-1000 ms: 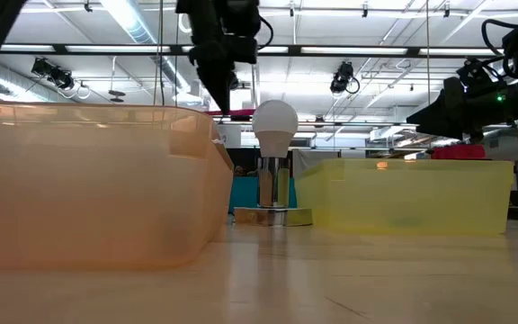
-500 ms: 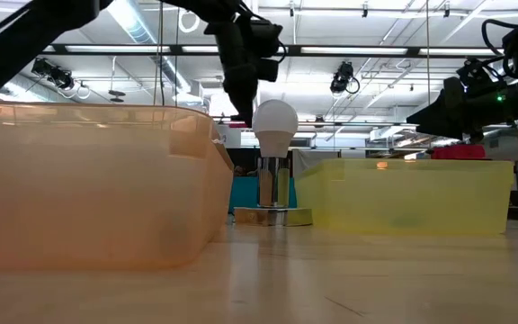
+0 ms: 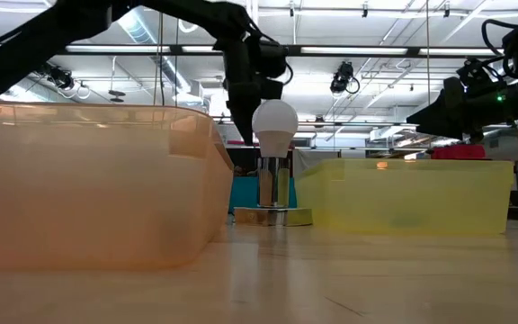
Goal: Pick & Place Markers
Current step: Put the top pink pen into the blue bin
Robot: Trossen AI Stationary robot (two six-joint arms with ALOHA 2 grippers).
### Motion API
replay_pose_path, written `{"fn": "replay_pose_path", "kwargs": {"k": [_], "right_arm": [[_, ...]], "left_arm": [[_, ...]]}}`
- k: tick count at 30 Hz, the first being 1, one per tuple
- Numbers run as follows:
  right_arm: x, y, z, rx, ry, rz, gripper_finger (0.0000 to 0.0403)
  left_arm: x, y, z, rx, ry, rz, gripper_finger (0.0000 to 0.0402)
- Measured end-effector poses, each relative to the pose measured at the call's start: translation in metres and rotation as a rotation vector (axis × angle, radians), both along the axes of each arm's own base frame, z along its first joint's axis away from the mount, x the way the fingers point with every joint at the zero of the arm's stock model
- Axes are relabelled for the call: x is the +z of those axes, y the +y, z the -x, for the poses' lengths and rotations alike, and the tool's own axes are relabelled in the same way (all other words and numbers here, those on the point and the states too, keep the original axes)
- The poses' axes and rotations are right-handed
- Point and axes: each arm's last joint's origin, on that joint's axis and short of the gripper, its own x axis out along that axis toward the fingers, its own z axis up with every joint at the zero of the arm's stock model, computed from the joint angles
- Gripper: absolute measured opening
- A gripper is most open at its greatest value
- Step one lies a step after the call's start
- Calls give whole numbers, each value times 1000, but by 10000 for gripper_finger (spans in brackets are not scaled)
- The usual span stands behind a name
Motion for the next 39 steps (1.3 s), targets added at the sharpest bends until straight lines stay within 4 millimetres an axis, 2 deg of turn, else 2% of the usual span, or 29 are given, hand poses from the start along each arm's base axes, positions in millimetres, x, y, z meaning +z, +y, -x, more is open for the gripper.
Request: {"fn": "replay_pose_path", "kwargs": {"k": [16,27,39], "right_arm": [[0,0,0,-2,0,0,245],[0,0,0,-3,0,0,245],[0,0,0,-3,0,0,245]], "left_arm": [[-61,20,-18,-14,44,89,23],[-93,32,-17,3,81,169,23],[-97,31,-16,8,109,187,78]]}}
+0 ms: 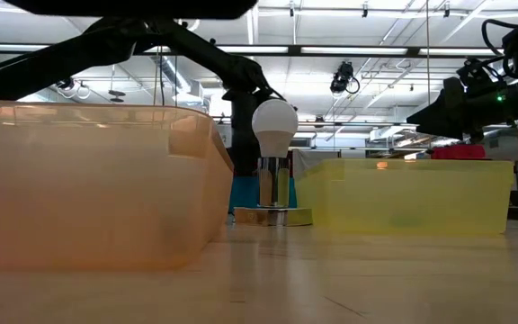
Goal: Pick & Place Markers
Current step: Put the top pink pen into the blue bin, then put the pink pen into the blue bin
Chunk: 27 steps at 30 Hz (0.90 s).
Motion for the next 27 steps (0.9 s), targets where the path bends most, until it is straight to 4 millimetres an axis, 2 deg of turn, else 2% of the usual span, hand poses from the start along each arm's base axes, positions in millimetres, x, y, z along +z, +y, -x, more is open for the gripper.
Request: {"fn": "replay_pose_path", "kwargs": {"k": [10,14,21,27], "right_arm": [[0,0,0,0,0,0,245],[0,0,0,0,0,0,245],[0,0,0,0,0,0,245],[0,0,0,0,0,0,245]], "left_arm": [[3,0,2,-1,20,-37,127],[12,2,1,11,-8,-70,172],[12,5,1,91,25,-168,261],[25,5,1,97,-13,-201,295]]}}
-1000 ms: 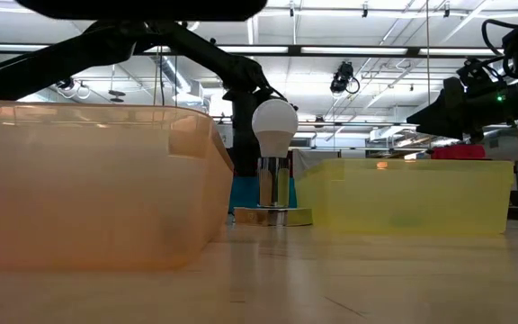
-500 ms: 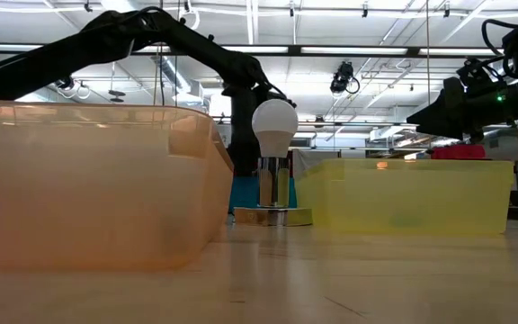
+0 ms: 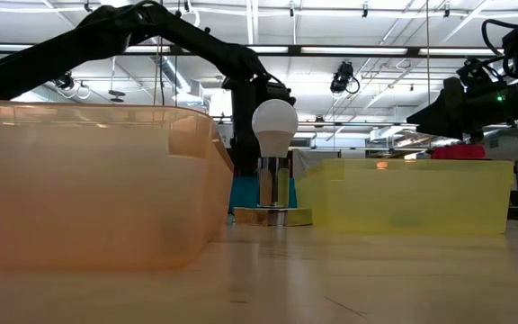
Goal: Pick & Place Markers
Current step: Put the pink pen into the blue bin
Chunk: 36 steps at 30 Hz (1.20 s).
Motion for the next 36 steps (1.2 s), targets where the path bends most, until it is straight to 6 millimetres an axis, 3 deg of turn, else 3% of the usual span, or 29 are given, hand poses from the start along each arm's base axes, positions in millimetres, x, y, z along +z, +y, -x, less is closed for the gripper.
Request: {"fn": "replay_pose_path", "kwargs": {"k": [5,20,25,30,32,36], "right_arm": [[0,0,0,0,0,0,245],[0,0,0,0,0,0,245],[0,0,0,0,0,0,245],[0,0,0,0,0,0,245],[0,0,0,0,0,0,245],[0,0,0,0,0,0,245]], "left_arm": [[13,-2,3,78,-25,0,295],[100,-34,46,619,-95,62,296],[133,-55,66,770,-83,-50,296],[165,-84,89,809,-134,-139,296],[172,-97,100,831,-154,-126,296],[167,-119,124,911,-133,-135,296]]}}
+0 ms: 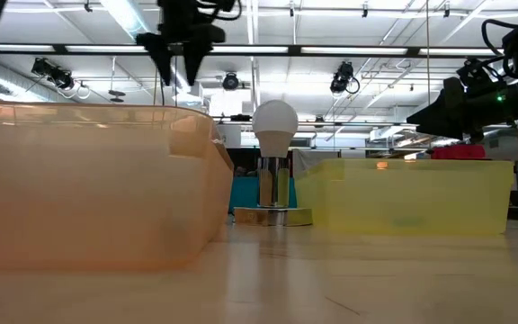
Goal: Pick & Place Markers
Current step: Put the pink pen into the blue bin
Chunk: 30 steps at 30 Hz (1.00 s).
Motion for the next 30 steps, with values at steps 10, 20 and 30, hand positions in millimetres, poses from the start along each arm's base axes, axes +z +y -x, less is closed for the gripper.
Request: {"fn": "replay_pose_path", "kwargs": {"k": [10,20,30], "right_arm": [[0,0,0,0,0,0,245],[0,0,0,0,0,0,245],[0,0,0,0,0,0,245]], "left_arm": [[-11,-66,59,222,-108,32,296],[-20,-121,85,341,-202,93,296],[-23,-163,90,435,-240,138,296]]}}
